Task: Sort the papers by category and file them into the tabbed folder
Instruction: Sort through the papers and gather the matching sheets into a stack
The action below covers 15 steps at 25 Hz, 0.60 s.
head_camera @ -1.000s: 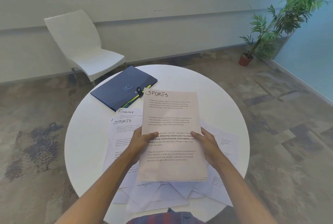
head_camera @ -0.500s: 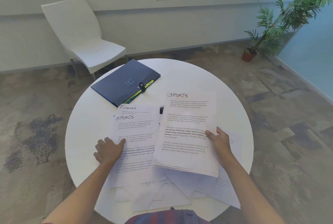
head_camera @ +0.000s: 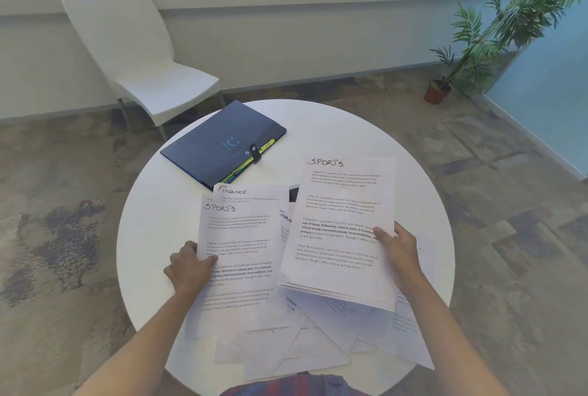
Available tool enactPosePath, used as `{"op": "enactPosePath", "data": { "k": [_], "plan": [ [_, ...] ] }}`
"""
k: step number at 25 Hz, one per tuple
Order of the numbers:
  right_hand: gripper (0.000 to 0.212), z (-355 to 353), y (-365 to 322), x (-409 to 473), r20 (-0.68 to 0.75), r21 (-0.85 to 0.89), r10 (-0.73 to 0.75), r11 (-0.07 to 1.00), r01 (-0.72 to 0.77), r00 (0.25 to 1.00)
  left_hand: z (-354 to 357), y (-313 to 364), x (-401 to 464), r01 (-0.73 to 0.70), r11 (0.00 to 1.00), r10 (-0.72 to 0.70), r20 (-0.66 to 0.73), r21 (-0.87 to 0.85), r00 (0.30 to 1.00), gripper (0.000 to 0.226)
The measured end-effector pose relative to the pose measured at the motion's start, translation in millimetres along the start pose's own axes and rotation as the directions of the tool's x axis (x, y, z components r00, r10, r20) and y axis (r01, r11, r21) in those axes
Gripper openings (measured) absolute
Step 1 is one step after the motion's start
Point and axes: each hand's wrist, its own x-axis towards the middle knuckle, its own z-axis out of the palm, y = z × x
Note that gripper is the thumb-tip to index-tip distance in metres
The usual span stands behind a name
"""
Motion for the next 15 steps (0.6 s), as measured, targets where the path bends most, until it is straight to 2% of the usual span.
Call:
{"op": "enactPosePath", "data": {
  "k": [2, 4, 7, 10, 13, 15],
  "plan": [
    [0.024, 0.9, 1.2, -2.0, 0.002, 0.01, 0.007, 1.0, -0.007, 1.0, -4.6, -2.3, 1.2, -0.029, 0.997, 0.029, 0.005, -0.077, 1.0, 0.019],
    [0.025, 2.5, 0.8, -3.9, 0.017, 0.018, 0.007, 1.0, -0.008, 1.0, -9.6, -4.1, -1.5, -0.064, 0.993, 0.063, -0.021, -0.095, 0.998, 0.018],
    [0.025, 6.5, -1.4, -3.0, 0.045, 0.009, -0.003, 1.0, 0.002, 0.999, -17.2, -3.6, -8.8, -0.181, 0.982, 0.186, -0.137, 0.046, 0.973, 0.022],
    [0.024, 9.9, -4.7, -2.2, 0.092, 0.009, -0.009, 1.0, 0.008, 0.996, -25.4, 5.5, -15.4, -0.274, 0.954, 0.292, -0.164, 0.122, 0.942, 0.022],
    [0.026, 16.5, -9.8, -5.7, 0.148, 0.013, -0.023, 1.0, 0.021, 0.989, -33.4, 19.6, -20.7, -0.33, 0.941, 0.338, -0.139, 0.081, 0.931, 0.02],
    [0.027, 21.6, -14.7, -8.6, 0.185, 0.029, -0.026, 0.999, 0.021, 0.982, -41.8, 33.3, -25.3, -0.355, 0.933, 0.342, -0.162, -0.057, 0.926, 0.02]
  ]
}}
